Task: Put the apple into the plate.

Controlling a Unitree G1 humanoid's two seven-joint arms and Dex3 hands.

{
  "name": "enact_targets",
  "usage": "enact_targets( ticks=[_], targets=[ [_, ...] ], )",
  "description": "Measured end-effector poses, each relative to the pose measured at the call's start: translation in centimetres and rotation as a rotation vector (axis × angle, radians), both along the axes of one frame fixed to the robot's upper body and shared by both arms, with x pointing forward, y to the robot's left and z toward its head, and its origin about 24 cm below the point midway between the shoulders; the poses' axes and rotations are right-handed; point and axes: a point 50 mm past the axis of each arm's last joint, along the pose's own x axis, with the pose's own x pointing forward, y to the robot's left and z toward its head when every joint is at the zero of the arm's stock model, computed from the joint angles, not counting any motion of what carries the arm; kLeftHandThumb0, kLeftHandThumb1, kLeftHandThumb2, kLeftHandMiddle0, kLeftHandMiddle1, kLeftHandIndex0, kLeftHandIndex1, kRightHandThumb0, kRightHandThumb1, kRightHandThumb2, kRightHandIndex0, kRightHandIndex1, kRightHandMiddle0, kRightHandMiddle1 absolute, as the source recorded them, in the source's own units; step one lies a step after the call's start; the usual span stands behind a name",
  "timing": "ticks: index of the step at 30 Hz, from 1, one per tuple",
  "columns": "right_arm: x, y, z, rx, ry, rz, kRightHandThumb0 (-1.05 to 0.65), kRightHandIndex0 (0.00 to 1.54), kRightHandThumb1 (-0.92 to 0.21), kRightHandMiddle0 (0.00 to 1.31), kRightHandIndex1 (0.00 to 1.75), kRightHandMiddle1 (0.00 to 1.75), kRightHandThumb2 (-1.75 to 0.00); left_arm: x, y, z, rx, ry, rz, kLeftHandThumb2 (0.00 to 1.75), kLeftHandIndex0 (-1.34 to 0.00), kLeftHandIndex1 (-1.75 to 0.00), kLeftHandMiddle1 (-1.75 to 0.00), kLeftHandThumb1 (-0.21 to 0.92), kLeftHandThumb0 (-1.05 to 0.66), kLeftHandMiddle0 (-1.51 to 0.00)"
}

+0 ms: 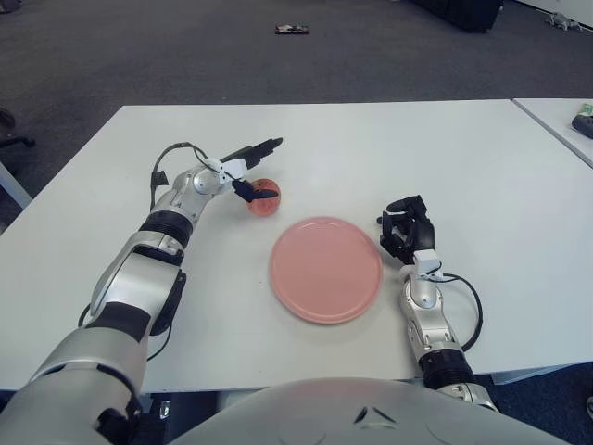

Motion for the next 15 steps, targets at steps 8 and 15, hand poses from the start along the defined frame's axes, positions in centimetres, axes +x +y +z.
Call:
enact_targets(
  ticks=[8, 15],
  targets=[
    [-0.05, -0.11, 0.00, -0.005, 0.019, -0.010, -0.36, 0.51, -0.78, 0.28, 1.22, 1.75, -0.73, -0.27, 0.08, -0.89, 0.037, 0.034, -0.005, 0.78, 0.00, 0.00, 0.00, 0.39, -0.83, 0.00],
    [-0.23, -0.22, -0.01, -0.006, 0.026, -0.017, -0.36, 0.50, -0.78, 0.28, 1.21, 1.75, -0.73, -0.30, 0.05, -1.07, 0.050, 0.050, -0.008, 0.80, 0.00, 0.00, 0.00, 0.37, -0.83, 0.00]
  ],
)
